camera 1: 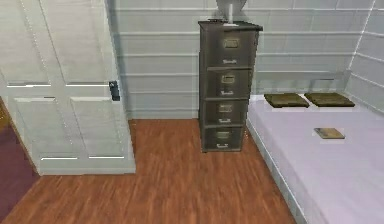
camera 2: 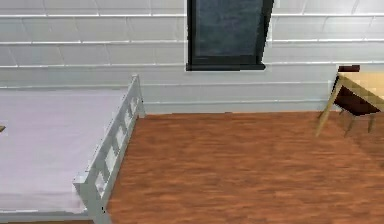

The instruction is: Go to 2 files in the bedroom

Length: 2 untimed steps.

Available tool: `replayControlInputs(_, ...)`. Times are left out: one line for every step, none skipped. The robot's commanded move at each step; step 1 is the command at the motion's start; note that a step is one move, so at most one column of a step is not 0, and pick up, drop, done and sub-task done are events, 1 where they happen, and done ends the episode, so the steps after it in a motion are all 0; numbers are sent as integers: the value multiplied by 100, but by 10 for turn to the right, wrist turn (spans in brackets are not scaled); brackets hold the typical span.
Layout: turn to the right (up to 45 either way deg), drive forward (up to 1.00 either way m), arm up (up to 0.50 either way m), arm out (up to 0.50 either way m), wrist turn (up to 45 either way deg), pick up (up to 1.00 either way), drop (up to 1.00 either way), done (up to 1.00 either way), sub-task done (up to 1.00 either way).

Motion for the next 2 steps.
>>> replayControlInputs(-30,0,0,0,0,0,0,0,0)
replayControlInputs(450,0,0,0,0,0,0,0,0)
